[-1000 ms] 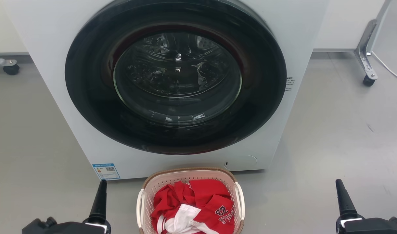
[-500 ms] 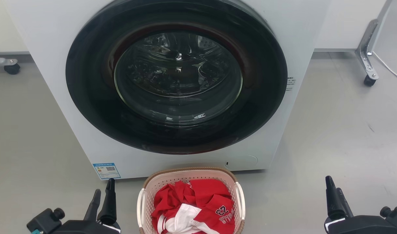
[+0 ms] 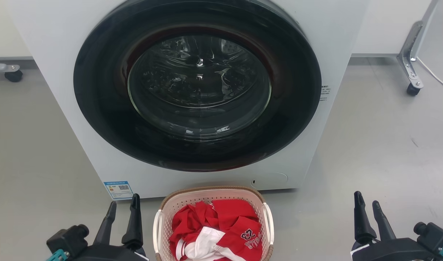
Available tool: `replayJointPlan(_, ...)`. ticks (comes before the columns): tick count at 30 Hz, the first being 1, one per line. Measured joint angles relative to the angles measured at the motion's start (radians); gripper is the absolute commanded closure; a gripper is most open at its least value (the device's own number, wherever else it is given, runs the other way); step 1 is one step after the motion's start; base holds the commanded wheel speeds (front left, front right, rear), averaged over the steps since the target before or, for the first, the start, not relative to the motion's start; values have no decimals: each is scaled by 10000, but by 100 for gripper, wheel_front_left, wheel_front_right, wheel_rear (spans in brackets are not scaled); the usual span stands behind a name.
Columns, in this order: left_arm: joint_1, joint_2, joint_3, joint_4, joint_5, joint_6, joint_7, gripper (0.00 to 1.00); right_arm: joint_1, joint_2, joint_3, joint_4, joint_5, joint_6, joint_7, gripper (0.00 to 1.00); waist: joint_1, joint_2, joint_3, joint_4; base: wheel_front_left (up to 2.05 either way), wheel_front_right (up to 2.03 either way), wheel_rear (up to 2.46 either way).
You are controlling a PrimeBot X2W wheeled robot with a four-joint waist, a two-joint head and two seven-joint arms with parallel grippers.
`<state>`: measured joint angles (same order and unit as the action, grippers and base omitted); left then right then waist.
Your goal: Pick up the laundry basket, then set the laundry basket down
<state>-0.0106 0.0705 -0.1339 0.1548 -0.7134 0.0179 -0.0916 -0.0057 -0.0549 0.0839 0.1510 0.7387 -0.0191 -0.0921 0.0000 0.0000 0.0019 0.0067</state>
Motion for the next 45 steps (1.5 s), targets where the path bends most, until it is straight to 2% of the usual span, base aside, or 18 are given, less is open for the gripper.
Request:
replayJointPlan(1, 9, 0, -33, -50, 407, 46, -79, 0, 2, -6, 69, -121, -324, -48, -71, 0, 0, 0, 6, 3, 0, 0, 0)
replayJointPlan(4, 22, 0, -54, -105, 706, 90, -159, 0, 3, -12, 148, -186, -667, -88, -151, 0, 0, 0, 12, 7, 0, 0, 0)
replayJointPlan(22, 202, -10, -502, -819, 4136, 558, -871, 0, 218, -96, 667, -1112, -3781, -569, -857, 0, 0, 0, 69, 44, 0, 0, 0)
replayJointPlan(42, 406, -46, -963, -1549, 7214, 1064, -1616, 0, 406, -111, 1162, -1900, -6832, -1057, -1576, 0, 0, 0, 182, 62, 0, 0, 0)
replayJointPlan(45, 406, -63, -966, -1588, 7256, 1066, -1616, 0, 408, -113, 1170, -1954, -6874, -1057, -1605, 0, 0, 0, 191, 62, 0, 0, 0)
